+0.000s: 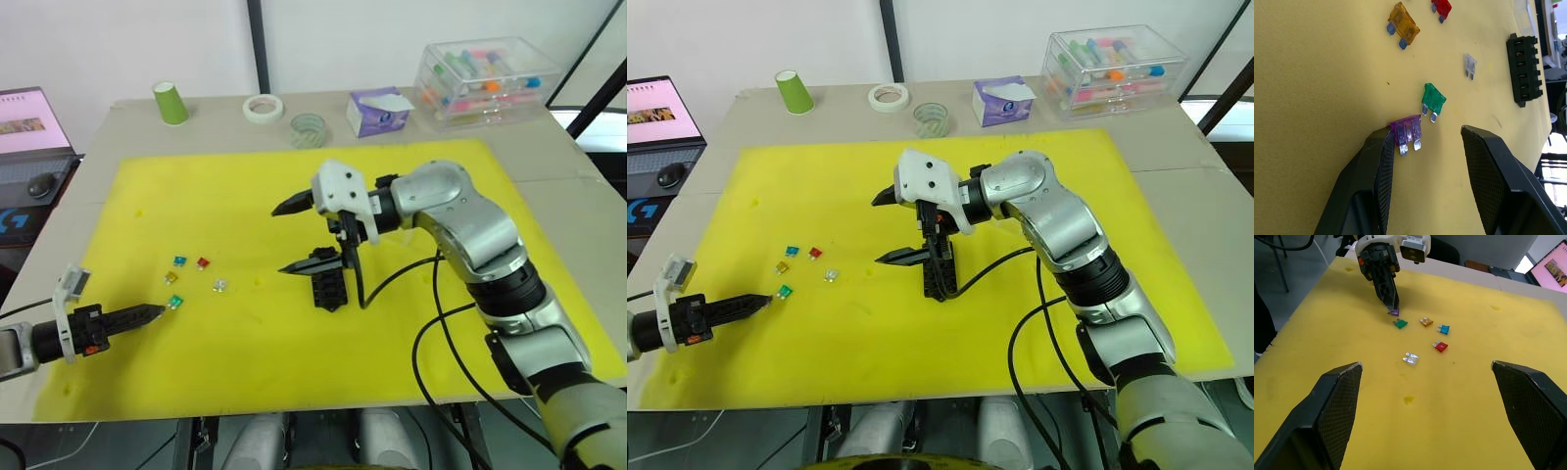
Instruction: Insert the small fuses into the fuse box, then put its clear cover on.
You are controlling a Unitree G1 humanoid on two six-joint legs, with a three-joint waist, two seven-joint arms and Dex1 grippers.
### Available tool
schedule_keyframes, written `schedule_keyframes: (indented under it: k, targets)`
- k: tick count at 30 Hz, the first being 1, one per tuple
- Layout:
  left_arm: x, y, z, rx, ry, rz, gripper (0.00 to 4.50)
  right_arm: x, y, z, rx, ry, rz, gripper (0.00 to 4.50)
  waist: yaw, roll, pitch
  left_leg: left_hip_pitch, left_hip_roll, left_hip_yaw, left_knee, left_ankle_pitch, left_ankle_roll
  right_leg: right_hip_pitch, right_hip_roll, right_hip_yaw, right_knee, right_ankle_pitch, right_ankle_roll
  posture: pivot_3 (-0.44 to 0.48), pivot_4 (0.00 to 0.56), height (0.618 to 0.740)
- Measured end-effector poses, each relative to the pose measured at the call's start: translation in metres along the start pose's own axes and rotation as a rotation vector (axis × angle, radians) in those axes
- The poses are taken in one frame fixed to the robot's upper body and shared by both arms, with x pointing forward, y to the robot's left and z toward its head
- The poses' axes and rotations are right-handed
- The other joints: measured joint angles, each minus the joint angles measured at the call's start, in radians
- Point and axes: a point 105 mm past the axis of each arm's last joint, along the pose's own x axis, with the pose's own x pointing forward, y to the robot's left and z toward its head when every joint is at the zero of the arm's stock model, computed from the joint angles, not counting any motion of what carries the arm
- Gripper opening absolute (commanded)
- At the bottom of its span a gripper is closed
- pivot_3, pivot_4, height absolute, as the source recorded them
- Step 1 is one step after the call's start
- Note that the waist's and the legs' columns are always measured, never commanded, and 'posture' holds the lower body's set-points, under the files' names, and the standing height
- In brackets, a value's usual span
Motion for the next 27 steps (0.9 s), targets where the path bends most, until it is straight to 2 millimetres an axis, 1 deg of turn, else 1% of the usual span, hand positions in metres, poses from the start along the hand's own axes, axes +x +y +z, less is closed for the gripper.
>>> schedule_keyframes:
  k: [2, 4, 12, 13, 15, 27]
  targets:
    - [0.0, 0.001, -0.001, 0.001, 0.0, 0.003, 1.63, 0.0, 0.0, 0.0, -0.001, 0.0, 0.003, 4.5, 0.0, 0.0, 0.0, 0.0, 0.0, 0.0, 0.0, 0.0, 0.0, 0.0, 0.0, 0.0, 0.0, 0.0, 0.0, 0.0, 0.15, 0.74]
    - [-0.001, 0.003, -0.003, -0.008, 0.002, 0.008, 0.97, 0.0, 0.0, 0.0, -0.003, 0.0, 0.004, 4.5, -0.001, 0.0, 0.0, 0.0, 0.0, 0.0, 0.0, 0.0, 0.0, 0.0, 0.0, 0.0, 0.0, 0.0, 0.0, 0.0, 0.15, 0.74]
    - [-0.002, 0.005, -0.007, -0.005, 0.006, 0.011, 0.97, 0.0, 0.0, -0.001, -0.008, 0.005, 0.005, 4.5, -0.004, 0.0, 0.0, 0.0, 0.0, 0.0, -0.001, 0.0, 0.0, -0.001, 0.0, 0.0, 0.0, 0.0, 0.0, 0.0, 0.15, 0.74]
    - [-0.003, 0.005, -0.007, -0.004, 0.006, 0.011, 0.59, 0.0, 0.001, -0.001, -0.009, 0.006, 0.007, 4.5, -0.004, 0.0, 0.0, 0.0, 0.0, 0.0, -0.001, 0.0, 0.0, -0.001, 0.0, 0.0, 0.0, 0.0, 0.0, 0.0, 0.15, 0.74]
    - [-0.004, 0.006, -0.008, 0.001, 0.01, 0.017, 0.02, 0.0, 0.001, -0.001, -0.009, 0.007, 0.01, 4.5, -0.004, 0.0, 0.0, 0.0, 0.0, 0.0, -0.001, 0.0, 0.0, -0.001, 0.0, 0.0, 0.0, 0.0, 0.0, 0.0, 0.15, 0.74]
    - [-0.008, 0.008, -0.011, 0.012, 0.014, 0.022, 0.02, 0.002, 0.003, -0.001, -0.024, 0.01, 0.025, 4.5, -0.004, 0.0, 0.0, 0.0, 0.001, 0.0, -0.001, 0.0, 0.0, -0.001, 0.0, 0.0, 0.0, 0.0, 0.0, 0.0, 0.15, 0.74]
